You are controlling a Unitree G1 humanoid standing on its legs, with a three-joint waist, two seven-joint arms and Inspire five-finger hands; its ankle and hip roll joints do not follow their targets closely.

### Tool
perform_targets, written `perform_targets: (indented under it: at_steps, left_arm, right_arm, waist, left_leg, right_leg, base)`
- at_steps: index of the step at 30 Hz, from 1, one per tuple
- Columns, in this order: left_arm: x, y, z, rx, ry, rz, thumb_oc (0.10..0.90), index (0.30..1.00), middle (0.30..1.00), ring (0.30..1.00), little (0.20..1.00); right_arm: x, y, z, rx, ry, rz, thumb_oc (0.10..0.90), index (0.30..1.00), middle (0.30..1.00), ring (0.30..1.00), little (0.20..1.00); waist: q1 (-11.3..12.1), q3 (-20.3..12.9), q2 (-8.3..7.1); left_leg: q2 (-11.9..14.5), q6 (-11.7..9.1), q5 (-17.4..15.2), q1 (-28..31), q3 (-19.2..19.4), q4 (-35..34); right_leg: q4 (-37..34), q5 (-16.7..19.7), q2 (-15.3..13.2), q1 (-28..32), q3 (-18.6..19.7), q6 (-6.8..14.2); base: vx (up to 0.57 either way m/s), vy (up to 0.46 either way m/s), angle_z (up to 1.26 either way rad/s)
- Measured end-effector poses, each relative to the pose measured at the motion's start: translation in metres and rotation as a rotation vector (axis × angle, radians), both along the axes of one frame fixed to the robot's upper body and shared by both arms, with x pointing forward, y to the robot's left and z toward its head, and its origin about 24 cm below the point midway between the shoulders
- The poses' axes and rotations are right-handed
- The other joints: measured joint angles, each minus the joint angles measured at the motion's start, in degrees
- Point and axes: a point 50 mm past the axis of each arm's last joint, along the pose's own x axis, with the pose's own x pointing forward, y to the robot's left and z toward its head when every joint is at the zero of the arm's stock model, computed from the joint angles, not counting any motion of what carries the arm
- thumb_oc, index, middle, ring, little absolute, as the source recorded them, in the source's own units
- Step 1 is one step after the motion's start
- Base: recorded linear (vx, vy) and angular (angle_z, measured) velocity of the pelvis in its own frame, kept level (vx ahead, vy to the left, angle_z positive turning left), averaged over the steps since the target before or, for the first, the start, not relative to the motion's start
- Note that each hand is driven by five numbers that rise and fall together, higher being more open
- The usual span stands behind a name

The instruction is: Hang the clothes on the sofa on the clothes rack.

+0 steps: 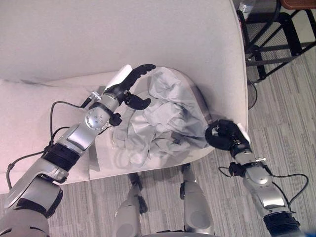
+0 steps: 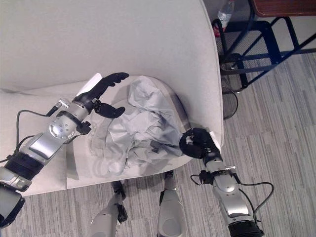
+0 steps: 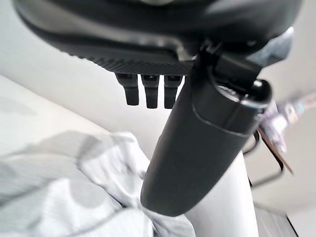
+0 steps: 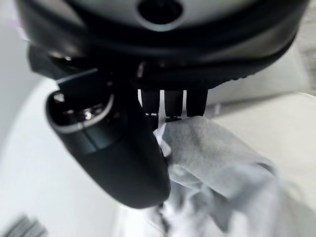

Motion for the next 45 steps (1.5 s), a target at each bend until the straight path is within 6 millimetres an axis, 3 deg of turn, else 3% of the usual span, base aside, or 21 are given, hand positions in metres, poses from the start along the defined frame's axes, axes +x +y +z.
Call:
perform_targets:
  at_steps: [4,6,8,12,32,33,34,35,36,41,45]
  left_arm:
    - [0.008,-0.01,-0.026,0.076,0.08,0.003,0.8,0.9,0.9,0.9,0.9]
    - [0.013,-0.007,-0.041,0.133,0.117,0.044,0.8,0.9,0.9,0.9,0.9]
    - [0.015,-0.007,-0.047,0.172,0.124,0.06,0.8,0.9,0.9,0.9,0.9]
    - [0.016,-0.006,-0.051,0.192,0.107,0.081,0.8,0.9,0.9,0.9,0.9]
    - [0.02,-0.002,-0.039,0.187,0.039,0.119,0.8,0.9,0.9,0.9,0.9]
    - [0.021,-0.001,-0.034,0.156,0.016,0.14,0.8,0.9,0.9,0.9,0.9]
    - [0.021,0.016,-0.009,-0.174,-0.124,0.293,0.8,0.9,0.9,0.9,0.9]
    - [0.025,0.025,0.022,-0.315,-0.272,0.389,0.8,0.9,0.9,0.9,0.9]
    - [0.027,0.025,0.026,-0.279,-0.283,0.382,0.8,0.9,0.9,0.9,0.9]
    - [0.028,0.015,0.02,-0.226,-0.269,0.351,0.8,0.9,0.9,0.9,0.9]
    - [0.029,0.018,0.015,-0.238,-0.241,0.366,0.8,0.9,0.9,0.9,0.9]
  right_arm:
    - [0.002,0.008,-0.009,-0.021,0.035,0.015,0.4,0.3,0.3,0.3,0.3]
    - [0.005,0.013,-0.001,-0.034,-0.003,0.036,0.4,0.3,0.3,0.3,0.3]
    - [0.005,0.013,0.002,-0.036,-0.016,0.037,0.4,0.3,0.3,0.3,0.3]
    - [-0.002,0.008,-0.004,-0.037,0.007,0.02,0.4,0.3,0.3,0.3,0.3]
    - [-0.004,0.01,0.0,-0.032,-0.015,0.029,0.4,0.3,0.3,0.3,0.3]
    - [-0.006,0.012,-0.001,-0.03,-0.018,0.039,0.4,0.3,0.3,0.3,0.3]
    - [-0.013,0.025,-0.009,-0.032,-0.004,0.103,0.4,0.3,0.3,0.3,0.3]
    - [-0.02,0.038,-0.017,-0.024,0.033,0.169,0.4,0.3,0.3,0.3,0.3]
    - [-0.022,0.037,-0.02,-0.025,0.049,0.166,0.4,0.3,0.3,0.3,0.3]
    - [-0.015,0.03,-0.011,-0.036,0.006,0.128,0.4,0.3,0.3,0.3,0.3]
    - [-0.014,0.029,-0.009,-0.036,-0.003,0.121,0.4,0.3,0.3,0.3,0.3]
  waist:
    - [-1.29,0.72,0.95]
    - [-1.8,2.21,1.22]
    - [-1.97,4.51,1.17]
    - [-2.14,5.28,1.08]
    - [-2.96,5.57,0.59]
    - [-3.49,5.65,0.26]
    - [-3.24,5.64,-1.57]
    - [-3.66,6.13,-2.69]
    - [-3.75,6.13,-2.68]
    - [-3.91,6.1,-2.61]
    - [-3.01,6.09,-2.58]
  left_leg:
    - [-0.3,0.11,-0.3,-0.17,2.12,-0.05]
    - [-0.26,0.08,-0.35,-0.42,2.88,-0.07]
    - [0.08,0.07,-0.35,-0.44,2.99,-0.07]
    - [0.39,-0.08,-0.57,-0.43,4.31,-0.08]
    - [0.57,-0.11,-0.8,-0.5,4.87,-0.08]
    - [0.67,-0.39,-1.0,-0.52,5.17,-0.03]
    - [1.68,-1.17,-1.52,-0.73,7.55,-0.05]
    - [2.52,-1.25,-1.13,-1.49,7.66,-0.08]
    - [3.03,-1.22,-1.1,-1.33,7.57,-0.08]
    - [3.29,-1.13,-0.73,-0.03,7.2,-0.04]
    - [3.11,-1.13,-0.73,-0.08,6.08,-0.04]
  right_leg:
    - [-0.01,0.3,-0.01,-1.56,2.02,0.14]
    - [-0.01,0.51,0.1,-2.43,2.93,0.26]
    - [-0.01,0.58,0.37,-2.6,3.14,0.21]
    - [0.0,0.58,0.93,-3.41,4.22,0.2]
    - [-0.03,0.47,0.97,-3.92,4.73,0.34]
    - [0.02,0.38,1.11,-4.29,4.98,0.46]
    - [-0.03,0.42,1.85,-6.08,5.98,0.43]
    - [0.04,1.09,3.2,-6.94,5.39,-0.03]
    - [0.04,1.17,3.67,-6.87,5.34,-0.12]
    - [0.05,1.28,3.84,-5.54,4.54,-0.43]
    - [0.04,1.24,3.8,-5.11,4.0,-0.53]
  base:
    - [-0.03,0.028,-0.2]
    - [-0.02,-0.016,-0.17]
    - [-0.01,-0.025,-0.1]
    - [-0.01,-0.028,-0.15]
    - [0.01,-0.034,-0.01]
    - [0.08,-0.216,-0.48]
    - [0.01,-0.035,-0.64]
    - [0.01,-0.034,-0.63]
    - [0.01,-0.028,-0.27]
    - [0.0,-0.005,0.0]
    - [0.0,-0.006,0.11]
